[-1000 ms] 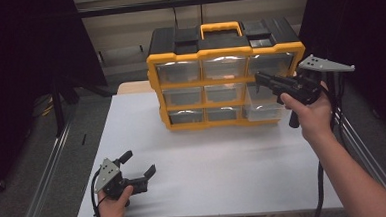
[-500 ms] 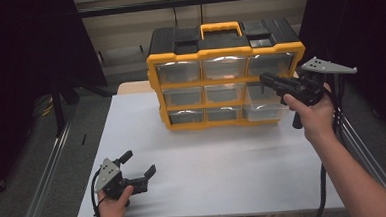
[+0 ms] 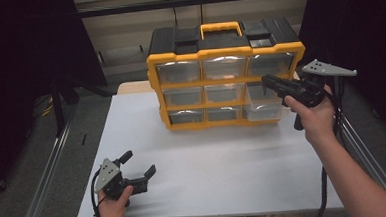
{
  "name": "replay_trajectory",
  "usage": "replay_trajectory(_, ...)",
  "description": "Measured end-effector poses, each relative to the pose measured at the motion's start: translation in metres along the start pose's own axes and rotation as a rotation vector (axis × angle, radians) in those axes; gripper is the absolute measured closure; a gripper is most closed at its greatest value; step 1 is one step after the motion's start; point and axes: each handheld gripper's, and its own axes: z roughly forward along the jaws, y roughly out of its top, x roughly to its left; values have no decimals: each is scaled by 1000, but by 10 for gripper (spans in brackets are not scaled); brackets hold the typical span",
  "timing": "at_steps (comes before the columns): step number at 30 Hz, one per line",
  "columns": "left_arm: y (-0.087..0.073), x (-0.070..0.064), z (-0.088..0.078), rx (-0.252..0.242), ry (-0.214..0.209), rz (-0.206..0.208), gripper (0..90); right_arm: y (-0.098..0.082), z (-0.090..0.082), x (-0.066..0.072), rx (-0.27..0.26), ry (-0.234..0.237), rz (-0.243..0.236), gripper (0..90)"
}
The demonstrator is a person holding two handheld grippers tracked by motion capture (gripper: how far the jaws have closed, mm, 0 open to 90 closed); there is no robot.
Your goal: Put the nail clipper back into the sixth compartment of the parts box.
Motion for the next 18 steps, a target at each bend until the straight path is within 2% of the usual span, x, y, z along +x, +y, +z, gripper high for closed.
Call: replay_trajectory(18, 0, -1, 0, 0, 6, 1, 22, -10, -3, -6, 9, -24, 2, 814)
